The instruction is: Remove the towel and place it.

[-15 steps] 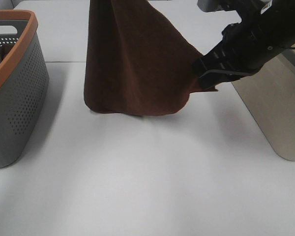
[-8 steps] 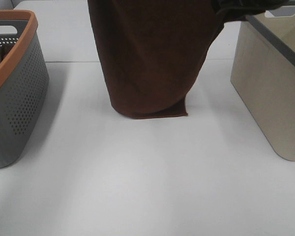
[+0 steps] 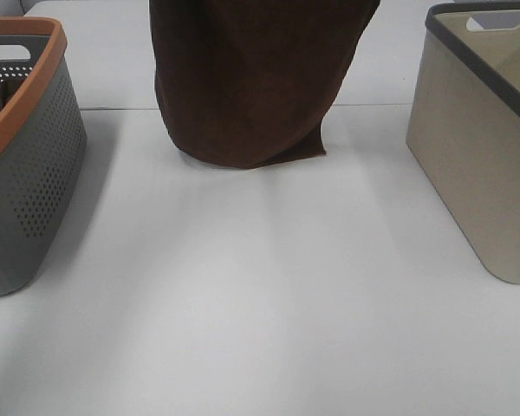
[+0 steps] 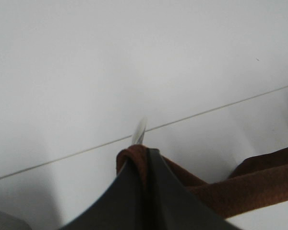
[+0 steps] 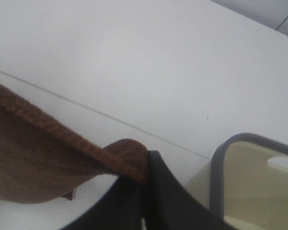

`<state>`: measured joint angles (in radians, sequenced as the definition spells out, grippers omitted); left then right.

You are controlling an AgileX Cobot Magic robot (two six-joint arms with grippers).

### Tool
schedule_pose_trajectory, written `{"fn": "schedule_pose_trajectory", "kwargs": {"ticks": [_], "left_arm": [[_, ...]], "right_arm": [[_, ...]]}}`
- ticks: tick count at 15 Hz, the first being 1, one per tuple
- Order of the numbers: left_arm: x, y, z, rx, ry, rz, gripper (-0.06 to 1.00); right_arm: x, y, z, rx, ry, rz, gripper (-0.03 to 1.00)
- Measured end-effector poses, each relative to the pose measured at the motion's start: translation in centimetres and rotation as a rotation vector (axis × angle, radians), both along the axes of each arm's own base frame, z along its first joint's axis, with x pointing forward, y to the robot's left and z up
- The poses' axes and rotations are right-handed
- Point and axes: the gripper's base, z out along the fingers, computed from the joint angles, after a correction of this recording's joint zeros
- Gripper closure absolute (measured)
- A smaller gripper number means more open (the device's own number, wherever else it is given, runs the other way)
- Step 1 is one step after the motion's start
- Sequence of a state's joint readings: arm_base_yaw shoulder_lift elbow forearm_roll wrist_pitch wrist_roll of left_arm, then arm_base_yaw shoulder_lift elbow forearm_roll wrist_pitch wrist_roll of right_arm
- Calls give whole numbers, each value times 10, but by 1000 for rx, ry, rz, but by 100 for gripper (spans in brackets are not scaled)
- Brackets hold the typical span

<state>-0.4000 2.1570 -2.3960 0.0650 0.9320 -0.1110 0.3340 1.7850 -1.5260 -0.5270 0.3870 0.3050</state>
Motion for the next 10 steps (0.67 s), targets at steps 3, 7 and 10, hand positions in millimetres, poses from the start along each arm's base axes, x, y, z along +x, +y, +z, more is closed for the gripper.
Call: {"fn": "schedule_pose_trajectory", "kwargs": {"ticks": [3, 7, 10], "left_arm": [[24, -7, -24, 18, -88, 2, 94], [46, -13, -29, 8, -320, 8, 94], [50, -14, -48, 28, -247, 22, 94]], "right_arm": [[32, -5, -4, 12, -55, -15, 97], [68, -11, -9, 36, -111, -41, 97], [69, -12, -18, 61, -62, -73, 97]]}}
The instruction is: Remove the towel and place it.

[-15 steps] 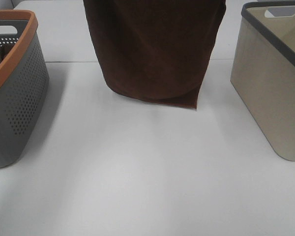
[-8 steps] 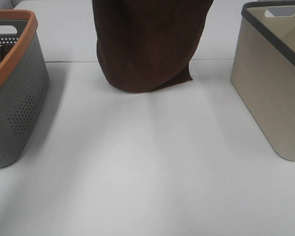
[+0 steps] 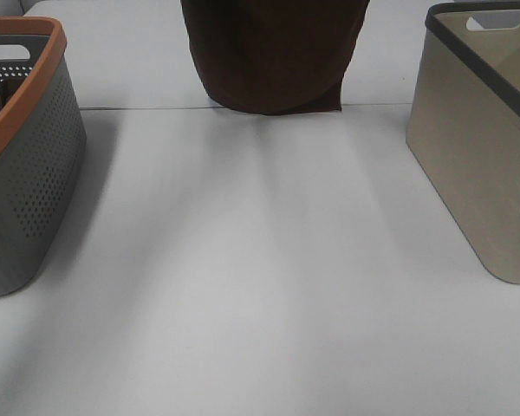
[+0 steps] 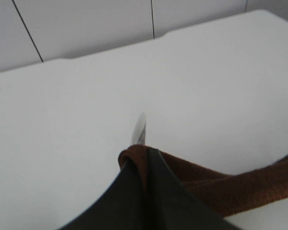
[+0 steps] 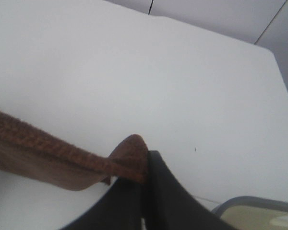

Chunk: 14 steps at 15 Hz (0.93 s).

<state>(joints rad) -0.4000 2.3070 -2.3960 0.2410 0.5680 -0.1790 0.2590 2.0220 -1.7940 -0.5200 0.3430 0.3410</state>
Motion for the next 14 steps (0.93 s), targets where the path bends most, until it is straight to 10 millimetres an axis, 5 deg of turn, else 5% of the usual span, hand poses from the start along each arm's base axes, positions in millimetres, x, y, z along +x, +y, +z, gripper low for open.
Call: {"fn": "schedule_pose_trajectory", "kwargs": {"ticks": [7, 13, 14], "left_arm": [[-16, 2, -57, 101, 484, 69, 94], [-27, -1, -94, 110, 741, 66, 94], [-32, -5, -112, 118, 811, 42, 94]], "right_arm": [[-17, 3, -55, 100, 313, -60, 97], [-33, 4, -70, 99, 519, -66, 97], [-38, 2, -75, 74, 564, -71, 97]]}}
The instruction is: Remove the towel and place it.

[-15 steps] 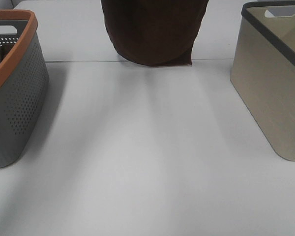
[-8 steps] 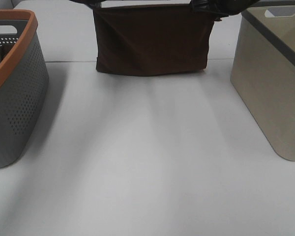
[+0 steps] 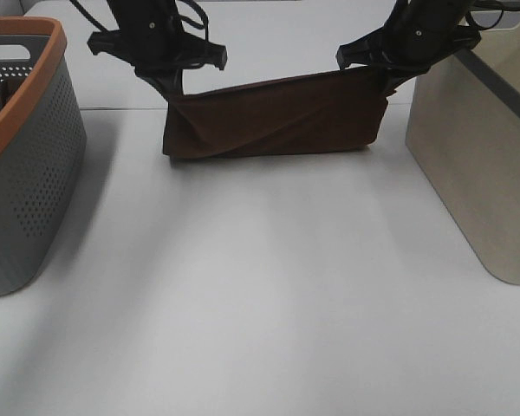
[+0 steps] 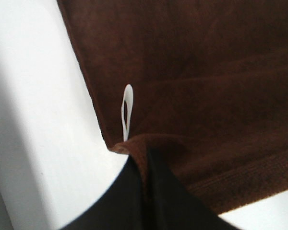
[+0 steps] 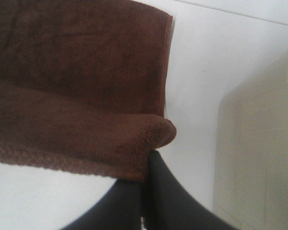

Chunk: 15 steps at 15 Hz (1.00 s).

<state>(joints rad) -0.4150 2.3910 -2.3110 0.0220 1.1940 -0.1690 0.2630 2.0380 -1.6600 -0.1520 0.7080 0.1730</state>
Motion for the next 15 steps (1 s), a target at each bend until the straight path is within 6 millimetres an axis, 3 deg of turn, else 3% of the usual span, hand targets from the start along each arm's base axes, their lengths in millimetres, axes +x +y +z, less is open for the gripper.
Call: {"fn": "schedule_pose_trajectory", "kwargs": {"ticks": [3, 5, 9, 11, 15], "left_arm": [[-16, -9, -28, 28, 109, -31, 94], [-23, -13, -30, 46, 126, -46, 94], [-25, -15, -30, 62, 121, -57, 94], [-25, -14, -25, 69, 109, -57, 94], [-27, -7, 6, 102, 15, -61, 94]], "right_arm": [[-12, 0, -8, -27, 28, 58, 97], [-17, -1, -11, -49, 33, 103, 97], [-28, -3, 2, -18, 27, 85, 97], [-31, -3, 7, 2, 20, 70, 97], [-31, -2, 30, 25, -70, 75, 97]]}}
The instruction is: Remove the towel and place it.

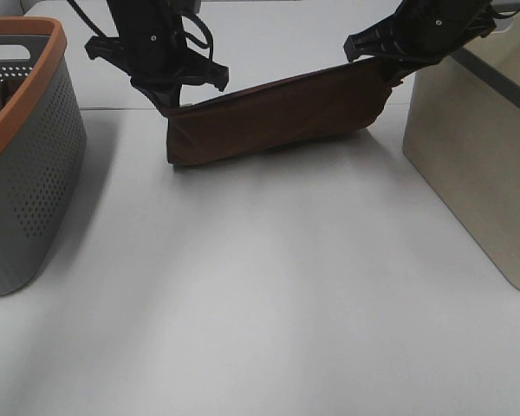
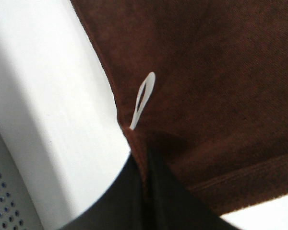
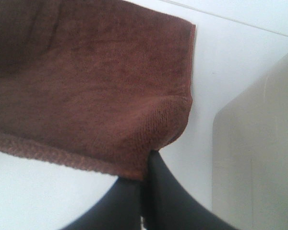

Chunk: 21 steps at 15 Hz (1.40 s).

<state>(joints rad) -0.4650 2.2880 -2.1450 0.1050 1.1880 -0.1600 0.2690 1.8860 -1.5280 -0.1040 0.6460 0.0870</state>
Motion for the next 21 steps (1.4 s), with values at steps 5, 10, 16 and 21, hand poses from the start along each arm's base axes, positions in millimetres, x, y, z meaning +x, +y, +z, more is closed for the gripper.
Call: {"fn": "schedule_pose_trajectory", "kwargs": {"ticks": [5, 10, 16, 21], "left_arm": [[2, 9, 5, 79, -31, -3, 94], [-5, 15, 10, 103, -22, -17, 94], [-29, 19, -24, 94, 154, -13, 94], [-50, 22, -59, 84, 314, 1, 94]], "right_arm": [[-8, 30, 11, -55, -8, 111, 97], [-18, 48, 4, -53, 64, 114, 97], [-23, 50, -37, -50, 218, 113, 97], [-47, 46, -73, -37, 368, 105, 97]]}}
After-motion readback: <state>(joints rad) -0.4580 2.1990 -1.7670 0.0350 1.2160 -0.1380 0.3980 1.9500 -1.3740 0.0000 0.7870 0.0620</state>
